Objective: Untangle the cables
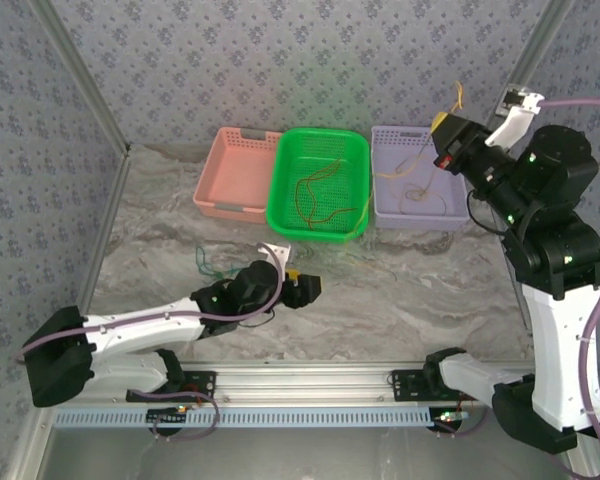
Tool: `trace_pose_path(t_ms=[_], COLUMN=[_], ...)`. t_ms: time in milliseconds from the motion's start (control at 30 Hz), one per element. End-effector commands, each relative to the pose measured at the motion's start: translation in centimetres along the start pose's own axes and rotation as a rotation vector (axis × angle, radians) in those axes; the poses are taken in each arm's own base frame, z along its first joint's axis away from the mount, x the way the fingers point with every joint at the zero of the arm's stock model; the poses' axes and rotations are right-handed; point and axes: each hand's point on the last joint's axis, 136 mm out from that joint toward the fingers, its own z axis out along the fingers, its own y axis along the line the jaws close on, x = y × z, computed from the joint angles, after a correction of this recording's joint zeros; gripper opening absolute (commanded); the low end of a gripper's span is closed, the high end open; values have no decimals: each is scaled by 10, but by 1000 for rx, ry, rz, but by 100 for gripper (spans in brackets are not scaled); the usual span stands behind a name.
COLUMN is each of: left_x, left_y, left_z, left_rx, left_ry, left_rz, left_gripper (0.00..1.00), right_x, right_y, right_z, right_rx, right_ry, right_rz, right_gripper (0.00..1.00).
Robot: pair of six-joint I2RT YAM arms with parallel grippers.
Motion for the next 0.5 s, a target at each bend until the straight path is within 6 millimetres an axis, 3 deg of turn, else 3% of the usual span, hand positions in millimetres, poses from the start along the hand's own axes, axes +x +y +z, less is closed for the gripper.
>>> trace_pose_path(t_ms=[0,133,233,467], left_x=[-23,-20,-24,-37], left_y=[-22,-18,-12,9], left_z=[-5,-22,-46,-98], left_rx=[29,-44,-81,-127], left_ry=[-100,-129,-178,-226], left_rz=[-14,21,29,10], left_gripper=[69,70,70,72], right_x=[-28,-43,-51,-79], right_y=[11,15,11,-19], right_z=[-6,1,9,30], right_rx=[-3,0,23,121], right_ry=[-76,-104,-120,-193], right_rz=[-4,-45,-80,-130], right_gripper=[0,0,0,0])
